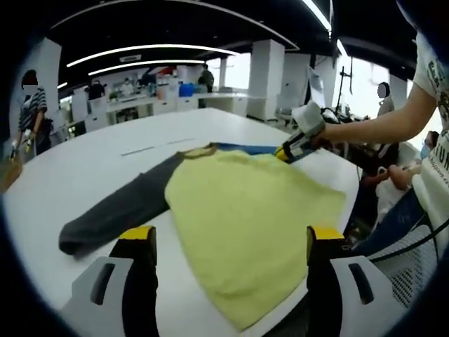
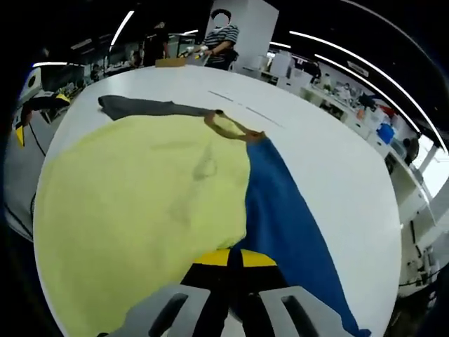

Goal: Fold the garment on the visible template until the final outline fits inside the template.

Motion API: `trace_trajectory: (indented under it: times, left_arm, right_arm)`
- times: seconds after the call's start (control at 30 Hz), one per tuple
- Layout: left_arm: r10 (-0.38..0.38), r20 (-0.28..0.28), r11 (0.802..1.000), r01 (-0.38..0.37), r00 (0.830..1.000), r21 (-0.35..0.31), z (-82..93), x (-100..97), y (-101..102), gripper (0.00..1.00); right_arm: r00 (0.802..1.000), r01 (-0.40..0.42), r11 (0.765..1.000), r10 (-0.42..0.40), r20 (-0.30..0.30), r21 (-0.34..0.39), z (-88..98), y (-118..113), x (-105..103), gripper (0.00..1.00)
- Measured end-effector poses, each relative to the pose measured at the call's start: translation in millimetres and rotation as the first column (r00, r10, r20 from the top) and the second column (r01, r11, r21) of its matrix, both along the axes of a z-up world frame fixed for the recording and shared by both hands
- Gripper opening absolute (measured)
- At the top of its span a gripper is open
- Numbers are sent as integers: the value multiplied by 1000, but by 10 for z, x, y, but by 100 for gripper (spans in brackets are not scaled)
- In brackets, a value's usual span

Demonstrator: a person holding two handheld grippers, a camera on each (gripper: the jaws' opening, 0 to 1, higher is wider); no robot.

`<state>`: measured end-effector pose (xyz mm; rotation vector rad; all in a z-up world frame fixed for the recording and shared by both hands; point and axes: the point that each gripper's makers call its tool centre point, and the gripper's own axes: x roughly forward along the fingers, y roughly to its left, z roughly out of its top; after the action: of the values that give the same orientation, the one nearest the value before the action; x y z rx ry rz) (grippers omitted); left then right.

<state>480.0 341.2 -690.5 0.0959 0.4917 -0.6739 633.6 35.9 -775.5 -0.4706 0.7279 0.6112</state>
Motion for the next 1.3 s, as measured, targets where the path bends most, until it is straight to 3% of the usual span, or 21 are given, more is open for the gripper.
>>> trace_trajectory:
  times: [0.37, 0.47, 0.6, 0.8, 0.87, 1.0, 1.3]
  left_arm:
    - [-2, 0, 1000, 2, 1000, 4, -5, 3, 6, 85]
    - [4, 4, 1000, -4, 1000, 5, 2, 12, 18, 86]
    - [12, 8, 1000, -12, 1000, 7, 4, 21, 32, 87]
    - [12, 12, 1000, -13, 1000, 8, 19, 23, 28, 88]
    - [11, 15, 1000, -12, 1000, 7, 30, 24, 25, 88]
    - [9, 15, 1000, -9, 1000, 7, 37, 22, 13, 90]
    - [1, 15, 1000, -1, 1000, 5, 27, 28, -14, 93]
  right_arm:
    - [999, 50, 998, -50, 1, -29, -72, -145, 79, 0]
    - [997, 72, 997, -72, -5, -13, -84, -161, 94, 0]
    - [987, 158, 986, -156, -35, 60, -88, -206, 123, 0]
    - [986, 165, 981, -161, -41, 99, -29, -214, 92, 1]
    - [986, 164, 980, -161, -32, 111, 15, -241, 89, 5]
    - [985, 175, 977, -174, -16, 124, 79, -339, 89, 25]
    - [976, 214, 967, -218, 9, 135, 264, -549, -1, 45]
